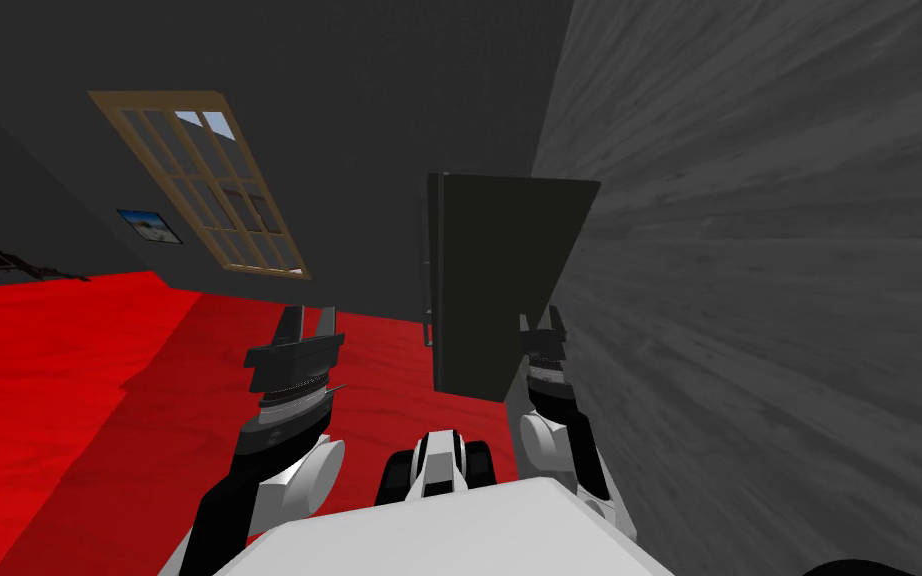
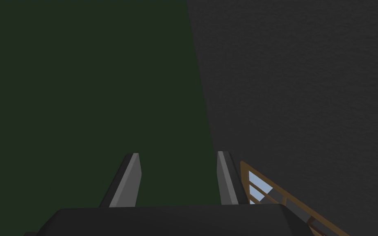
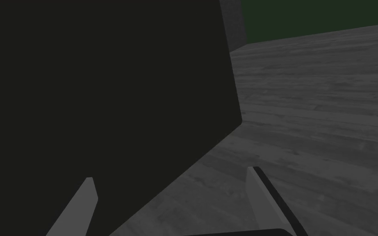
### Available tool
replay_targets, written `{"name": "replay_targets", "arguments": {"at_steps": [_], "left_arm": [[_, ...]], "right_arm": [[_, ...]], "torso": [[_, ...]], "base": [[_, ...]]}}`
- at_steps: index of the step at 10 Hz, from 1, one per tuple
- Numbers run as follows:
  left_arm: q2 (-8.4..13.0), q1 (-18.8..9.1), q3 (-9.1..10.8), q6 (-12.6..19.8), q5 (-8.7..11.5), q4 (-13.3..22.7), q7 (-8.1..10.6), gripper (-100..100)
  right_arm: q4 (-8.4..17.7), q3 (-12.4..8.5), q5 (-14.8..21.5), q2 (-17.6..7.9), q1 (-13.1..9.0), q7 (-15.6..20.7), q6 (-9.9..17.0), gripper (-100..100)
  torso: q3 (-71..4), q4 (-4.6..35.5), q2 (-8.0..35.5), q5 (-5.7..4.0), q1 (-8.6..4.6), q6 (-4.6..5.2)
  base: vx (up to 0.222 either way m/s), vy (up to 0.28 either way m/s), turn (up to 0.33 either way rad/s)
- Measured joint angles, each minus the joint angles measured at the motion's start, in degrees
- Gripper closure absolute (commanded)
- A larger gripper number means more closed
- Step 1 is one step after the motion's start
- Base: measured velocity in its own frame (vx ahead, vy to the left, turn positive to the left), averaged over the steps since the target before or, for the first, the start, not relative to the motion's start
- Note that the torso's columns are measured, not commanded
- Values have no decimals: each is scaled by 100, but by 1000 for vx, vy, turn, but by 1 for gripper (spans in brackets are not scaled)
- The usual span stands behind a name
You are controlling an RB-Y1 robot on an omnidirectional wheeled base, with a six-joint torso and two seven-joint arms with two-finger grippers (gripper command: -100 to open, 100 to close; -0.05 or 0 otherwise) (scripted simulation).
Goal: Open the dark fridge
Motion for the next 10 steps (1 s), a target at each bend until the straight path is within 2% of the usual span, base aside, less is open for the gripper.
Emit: {"name": "replay_targets", "arguments": {"at_steps": [4,10], "left_arm": [[0,0,0,0,0,1,0,0],[0,0,0,0,0,1,0,0]], "right_arm": [[277,9,-206,-609,-172,-565,-28,-100],[660,77,-469,-882,-351,-1396,-120,-100]], "torso": [[-144,78,71,0,1,0],[-144,79,73,-1,-1,0]], "base": [[12,28,39],[11,23,36]]}}
